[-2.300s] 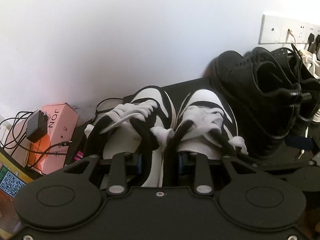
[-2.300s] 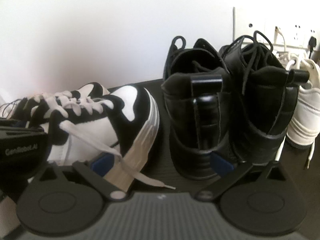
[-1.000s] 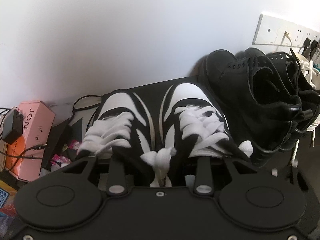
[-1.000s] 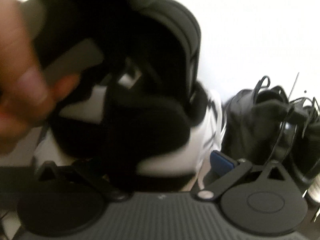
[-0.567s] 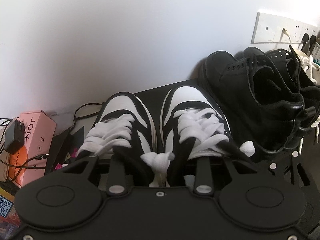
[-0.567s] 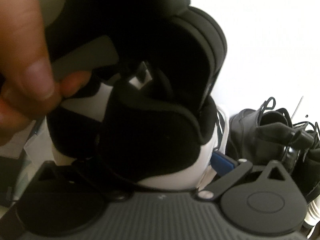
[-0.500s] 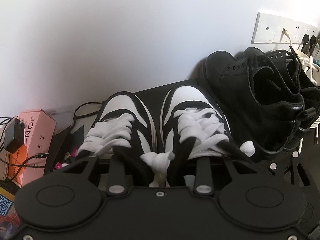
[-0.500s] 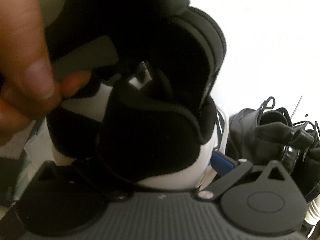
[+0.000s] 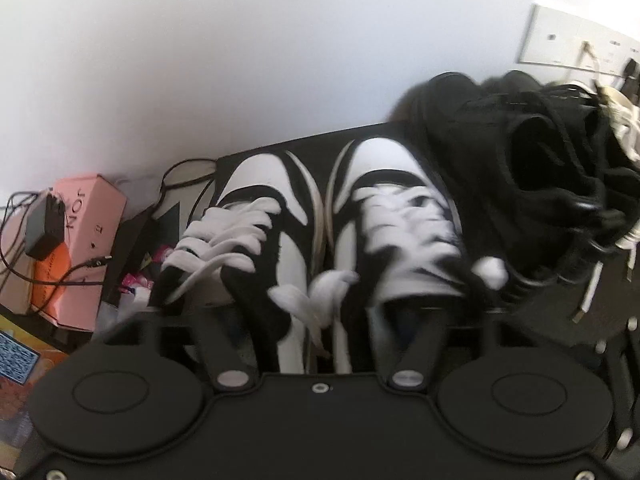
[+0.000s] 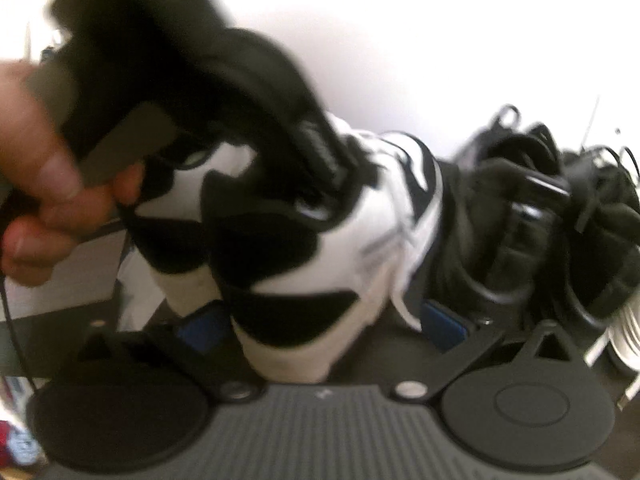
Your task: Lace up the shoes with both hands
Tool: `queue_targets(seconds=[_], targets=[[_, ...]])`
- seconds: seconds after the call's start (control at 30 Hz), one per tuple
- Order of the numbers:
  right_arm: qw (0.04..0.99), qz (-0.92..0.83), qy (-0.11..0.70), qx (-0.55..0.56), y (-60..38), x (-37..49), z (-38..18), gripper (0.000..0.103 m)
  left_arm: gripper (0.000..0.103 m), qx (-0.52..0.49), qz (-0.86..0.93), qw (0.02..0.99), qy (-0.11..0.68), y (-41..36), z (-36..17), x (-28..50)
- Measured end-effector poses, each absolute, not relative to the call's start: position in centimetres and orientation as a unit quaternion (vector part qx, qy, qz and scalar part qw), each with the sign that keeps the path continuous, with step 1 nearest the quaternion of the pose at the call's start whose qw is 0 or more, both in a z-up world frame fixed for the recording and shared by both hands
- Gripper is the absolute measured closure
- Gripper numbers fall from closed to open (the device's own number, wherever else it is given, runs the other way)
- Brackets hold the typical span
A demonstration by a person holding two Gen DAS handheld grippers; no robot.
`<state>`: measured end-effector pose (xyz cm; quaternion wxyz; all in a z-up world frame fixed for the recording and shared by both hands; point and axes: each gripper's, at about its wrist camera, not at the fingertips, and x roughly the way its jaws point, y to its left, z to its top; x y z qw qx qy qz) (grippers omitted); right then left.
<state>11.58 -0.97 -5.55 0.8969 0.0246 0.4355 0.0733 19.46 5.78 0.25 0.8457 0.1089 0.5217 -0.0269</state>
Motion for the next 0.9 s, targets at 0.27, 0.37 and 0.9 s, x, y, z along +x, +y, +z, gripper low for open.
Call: queue_targets(seconds=[0.27, 0.37, 0.9], targets=[[0.855, 0.117, 0.505, 0.021, -1.9, 14.9, -1.6, 0.001, 0.007, 0.143, -0.043, 0.844, 0.516, 5.6, 2.5, 17.2], [0.833, 0.129, 0.537, 0.015, -1.2, 16.5, -1.0, 0.001, 0.006, 0.127, -0.035, 0.847, 0.516, 6.7, 3.2, 17.1], [0.783, 0.097, 0.612, 0.061, -4.2, 19.2, -1.6, 0.001, 0.0, 0.033, -0.081, 0.83, 0.55, 9.0, 3.2, 18.1]])
